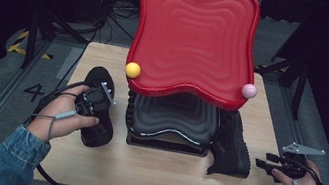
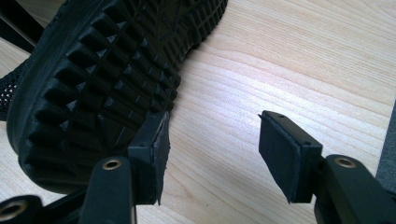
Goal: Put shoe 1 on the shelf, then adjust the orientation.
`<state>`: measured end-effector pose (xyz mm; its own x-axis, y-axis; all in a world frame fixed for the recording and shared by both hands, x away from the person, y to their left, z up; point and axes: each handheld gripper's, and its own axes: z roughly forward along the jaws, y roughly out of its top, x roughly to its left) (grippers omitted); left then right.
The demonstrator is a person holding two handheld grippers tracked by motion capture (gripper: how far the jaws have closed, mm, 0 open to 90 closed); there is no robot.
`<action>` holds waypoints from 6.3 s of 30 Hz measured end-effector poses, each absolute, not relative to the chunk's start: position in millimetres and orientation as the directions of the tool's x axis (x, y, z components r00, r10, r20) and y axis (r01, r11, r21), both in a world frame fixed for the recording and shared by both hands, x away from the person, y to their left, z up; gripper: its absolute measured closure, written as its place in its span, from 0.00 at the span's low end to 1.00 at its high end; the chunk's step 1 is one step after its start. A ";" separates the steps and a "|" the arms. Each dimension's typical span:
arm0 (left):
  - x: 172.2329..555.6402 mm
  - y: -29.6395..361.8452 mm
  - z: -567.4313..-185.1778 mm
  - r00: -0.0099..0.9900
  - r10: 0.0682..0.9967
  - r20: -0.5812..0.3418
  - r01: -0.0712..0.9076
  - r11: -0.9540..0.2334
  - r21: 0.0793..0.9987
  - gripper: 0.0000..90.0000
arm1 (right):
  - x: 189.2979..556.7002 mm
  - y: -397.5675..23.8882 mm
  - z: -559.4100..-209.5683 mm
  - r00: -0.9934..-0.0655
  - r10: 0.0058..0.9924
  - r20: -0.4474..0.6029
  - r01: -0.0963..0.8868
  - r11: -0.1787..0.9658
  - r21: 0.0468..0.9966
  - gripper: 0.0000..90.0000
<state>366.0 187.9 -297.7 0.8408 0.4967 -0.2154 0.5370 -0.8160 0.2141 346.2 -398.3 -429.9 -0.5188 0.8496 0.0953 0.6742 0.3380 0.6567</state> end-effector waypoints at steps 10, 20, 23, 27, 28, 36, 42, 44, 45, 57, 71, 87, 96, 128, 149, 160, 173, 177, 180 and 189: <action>360.8 190.2 -249.1 0.855 0.483 -0.187 0.516 -0.828 0.219 0.96 | 346.0 -399.0 -429.7 -0.517 0.850 0.096 0.675 0.336 0.657 0.49; 357.5 187.5 -216.8 0.864 0.475 -0.166 0.502 -0.832 0.235 0.96 | 345.8 -399.8 -429.4 -0.522 0.848 0.096 0.671 0.338 0.660 0.49; 355.1 184.6 -206.2 0.872 0.467 -0.147 0.490 -0.840 0.234 0.96 | 345.5 -400.0 -428.9 -0.519 0.849 0.101 0.673 0.333 0.660 0.49; 352.3 181.7 -194.9 0.883 0.456 -0.111 0.469 -0.852 0.233 0.96 | 345.4 -399.8 -428.9 -0.520 0.848 0.101 0.672 0.334 0.661 0.49; 351.3 181.2 -190.3 0.883 0.457 -0.104 0.468 -0.853 0.230 0.96 | 345.5 -399.9 -428.9 -0.521 0.848 0.100 0.671 0.335 0.661 0.49; 344.5 179.3 -158.8 0.866 0.491 -0.092 0.497 -0.827 0.262 0.96 | 345.6 -400.1 -428.7 -0.523 0.846 0.101 0.670 0.335 0.662 0.49; 342.7 177.3 -139.6 0.863 0.500 -0.073 0.500 -0.823 0.272 0.95 | 345.9 -400.3 -429.0 -0.525 0.844 0.112 0.677 0.335 0.656 0.49; 341.6 176.4 -132.2 0.864 0.500 -0.058 0.496 -0.825 0.271 0.96 | 346.2 -400.8 -429.6 -0.523 0.845 0.111 0.677 0.333 0.656 0.49; 341.6 176.4 -132.2 0.864 0.500 -0.058 0.496 -0.825 0.271 0.95 | 346.2 -400.8 -429.6 -0.523 0.845 0.111 0.677 0.333 0.656 0.49; 325.0 171.1 -85.1 0.886 0.456 0.087 0.404 -0.849 0.341 0.95 | 347.0 -401.9 -429.9 -0.527 0.843 0.109 0.673 0.336 0.658 0.49; 319.8 161.3 -50.5 0.895 0.430 0.120 0.356 -0.850 0.389 0.95 | 339.6 -408.1 -428.8 -0.515 0.850 0.113 0.681 0.326 0.656 0.49; 327.4 113.4 -29.5 0.929 0.323 0.180 0.243 -0.900 0.361 0.95 | 328.1 -413.8 -429.3 -0.504 0.855 0.119 0.685 0.312 0.659 0.49; 340.2 84.0 -28.0 0.945 0.257 0.200 0.175 -0.919 0.352 0.95 | 321.8 -419.8 -431.8 -0.488 0.864 0.126 0.699 0.300 0.649 0.49; 381.1 21.7 -56.5 0.948 0.188 0.257 0.114 -0.954 0.278 0.95 | 318.6 -416.5 -437.7 -0.506 0.851 0.145 0.721 0.325 0.612 0.49; 383.4 13.7 -86.5 0.956 0.191 0.221 0.127 -0.953 0.273 0.95 | 321.9 -409.6 -438.1 -0.526 0.839 0.143 0.712 0.342 0.613 0.46; 383.6 19.7 -83.5 0.957 0.233 0.171 0.172 -0.935 0.311 0.85 | 323.4 -409.6 -438.6 -0.528 0.838 0.140 0.712 0.347 0.610 0.46; 375.3 25.8 -68.0 0.949 0.254 0.186 0.182 -0.924 0.336 0.64 | 324.2 -409.0 -437.2 -0.527 0.838 0.141 0.711 0.344 0.613 0.46; 367.2 27.4 -57.4 0.945 0.252 0.209 0.168 -0.921 0.352 0.59 | 325.5 -408.0 -436.0 -0.533 0.835 0.136 0.705 0.349 0.618 0.46; 362.0 27.5 -48.9 0.942 0.243 0.230 0.154 -0.926 0.346 0.56 | 327.2 -406.9 -436.6 -0.535 0.833 0.140 0.704 0.348 0.619 0.46; 346.9 36.7 -34.3 0.936 0.254 0.245 0.153 -0.917 0.368 0.53 | 329.3 -403.9 -435.9 -0.542 0.828 0.140 0.701 0.355 0.618 0.46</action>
<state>346.9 36.7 -34.3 0.9356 0.2544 0.2449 0.1530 -0.9171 0.3682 329.3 -403.9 -435.9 -0.5423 0.8285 0.1398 0.7014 0.3548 0.6181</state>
